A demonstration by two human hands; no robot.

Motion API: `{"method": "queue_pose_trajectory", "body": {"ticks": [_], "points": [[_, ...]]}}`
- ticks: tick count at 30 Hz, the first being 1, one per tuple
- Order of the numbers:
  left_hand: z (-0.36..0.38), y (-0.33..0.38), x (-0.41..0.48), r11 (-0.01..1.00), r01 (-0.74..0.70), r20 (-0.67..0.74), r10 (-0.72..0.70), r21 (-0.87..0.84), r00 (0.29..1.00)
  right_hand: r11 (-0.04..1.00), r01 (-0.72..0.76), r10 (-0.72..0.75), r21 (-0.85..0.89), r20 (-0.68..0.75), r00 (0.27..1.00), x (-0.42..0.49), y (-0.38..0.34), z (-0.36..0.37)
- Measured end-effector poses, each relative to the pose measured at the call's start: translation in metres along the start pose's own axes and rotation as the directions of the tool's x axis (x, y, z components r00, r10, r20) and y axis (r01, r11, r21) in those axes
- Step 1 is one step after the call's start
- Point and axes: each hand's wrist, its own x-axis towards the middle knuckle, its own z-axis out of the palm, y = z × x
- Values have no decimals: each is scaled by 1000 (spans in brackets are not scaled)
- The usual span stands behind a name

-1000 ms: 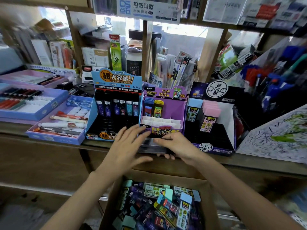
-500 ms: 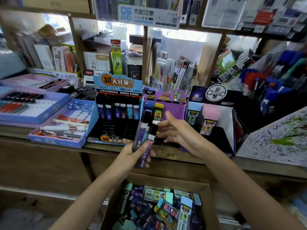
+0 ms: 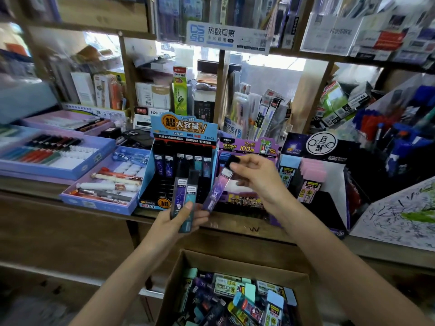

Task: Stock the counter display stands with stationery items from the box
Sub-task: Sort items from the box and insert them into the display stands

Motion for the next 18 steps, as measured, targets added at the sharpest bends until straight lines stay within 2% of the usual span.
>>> {"method": "queue_pose_trajectory", "body": {"ticks": [3, 7, 12, 18], "points": [[-27, 2, -3, 1000, -16, -17, 16, -2, 1000, 991, 125, -128, -52, -63, 990, 22, -18, 11], [-54, 5, -8, 999, -46, -66, 45, -9, 997, 924, 236, -258, -301, -34, 966, 57, -25, 50], [-73, 4, -13, 999, -45, -107, 42, -24, 993, 780, 308, -326, -545, 66, 943, 86, -8, 92], [-83, -2, -10, 998, -23, -155, 33, 62, 987, 733, 328, -336, -596, 102, 936, 92, 12, 103]]}}
